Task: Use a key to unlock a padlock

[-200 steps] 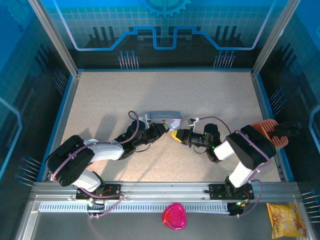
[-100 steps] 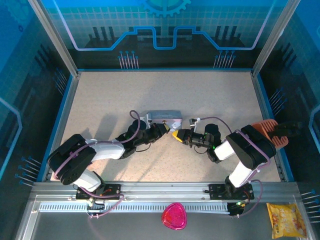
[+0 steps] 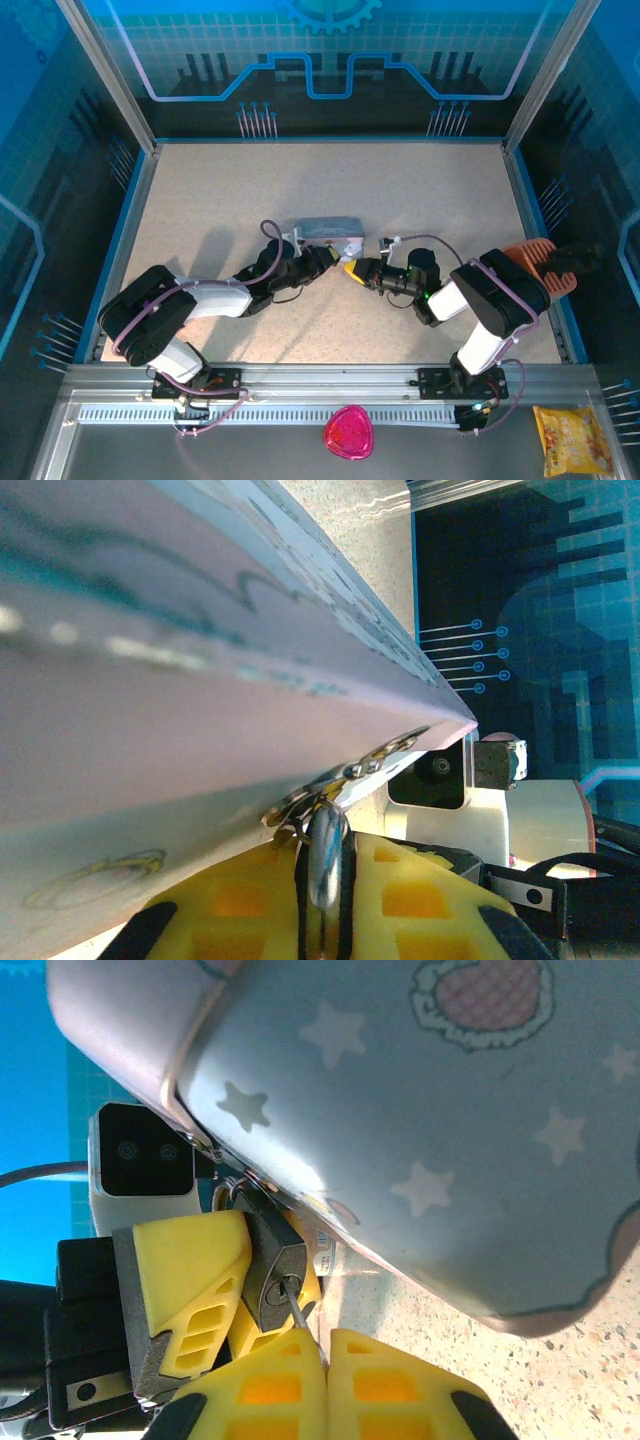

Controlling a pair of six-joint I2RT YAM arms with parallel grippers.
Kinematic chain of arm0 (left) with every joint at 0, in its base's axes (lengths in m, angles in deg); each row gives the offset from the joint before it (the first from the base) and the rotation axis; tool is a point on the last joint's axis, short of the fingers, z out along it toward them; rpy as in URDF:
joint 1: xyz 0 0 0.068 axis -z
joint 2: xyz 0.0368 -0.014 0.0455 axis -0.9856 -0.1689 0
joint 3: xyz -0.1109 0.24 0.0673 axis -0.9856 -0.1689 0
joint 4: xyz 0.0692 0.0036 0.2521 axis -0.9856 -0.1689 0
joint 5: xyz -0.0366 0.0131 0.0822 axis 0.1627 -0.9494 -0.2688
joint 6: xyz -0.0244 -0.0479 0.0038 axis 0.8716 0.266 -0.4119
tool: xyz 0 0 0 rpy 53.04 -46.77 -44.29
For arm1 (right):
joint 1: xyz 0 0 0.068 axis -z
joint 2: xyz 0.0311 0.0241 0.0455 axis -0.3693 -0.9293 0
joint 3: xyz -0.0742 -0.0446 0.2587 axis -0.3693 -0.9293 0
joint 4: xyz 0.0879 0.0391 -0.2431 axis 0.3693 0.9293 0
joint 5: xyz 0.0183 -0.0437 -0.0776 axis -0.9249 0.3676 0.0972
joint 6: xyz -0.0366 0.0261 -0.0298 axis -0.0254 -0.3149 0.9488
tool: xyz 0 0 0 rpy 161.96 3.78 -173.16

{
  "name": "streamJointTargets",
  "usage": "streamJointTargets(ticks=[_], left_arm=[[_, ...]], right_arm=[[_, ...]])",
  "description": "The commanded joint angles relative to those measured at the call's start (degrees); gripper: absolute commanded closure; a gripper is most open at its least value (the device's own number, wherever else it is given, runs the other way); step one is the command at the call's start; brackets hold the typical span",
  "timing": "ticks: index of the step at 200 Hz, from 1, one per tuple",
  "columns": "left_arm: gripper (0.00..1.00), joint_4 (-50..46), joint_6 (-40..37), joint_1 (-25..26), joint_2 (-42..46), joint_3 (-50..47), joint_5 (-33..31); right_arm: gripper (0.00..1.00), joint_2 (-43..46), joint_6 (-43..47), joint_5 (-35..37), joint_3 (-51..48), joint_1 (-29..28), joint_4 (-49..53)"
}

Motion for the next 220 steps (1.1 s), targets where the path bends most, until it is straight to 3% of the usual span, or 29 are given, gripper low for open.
streamJointTargets(ticks=[1, 90, 220], left_arm=[[1.0, 5.03, 1.64, 6.22, 0.18, -0.83, 13.14], [1.0, 9.11, 4.67, 8.4, 0.54, -0.88, 7.4], [1.0, 14.87, 7.6, 9.54, -2.84, -0.62, 5.2]], right_arm=[[1.0, 1.47, 1.63, 7.8, 1.34, -0.26, -1.79], [1.0, 4.44, 1.88, 11.0, 1.82, -1.01, 1.52], [1.0, 3.82, -0.24, 12.62, 1.23, -1.61, -1.06]])
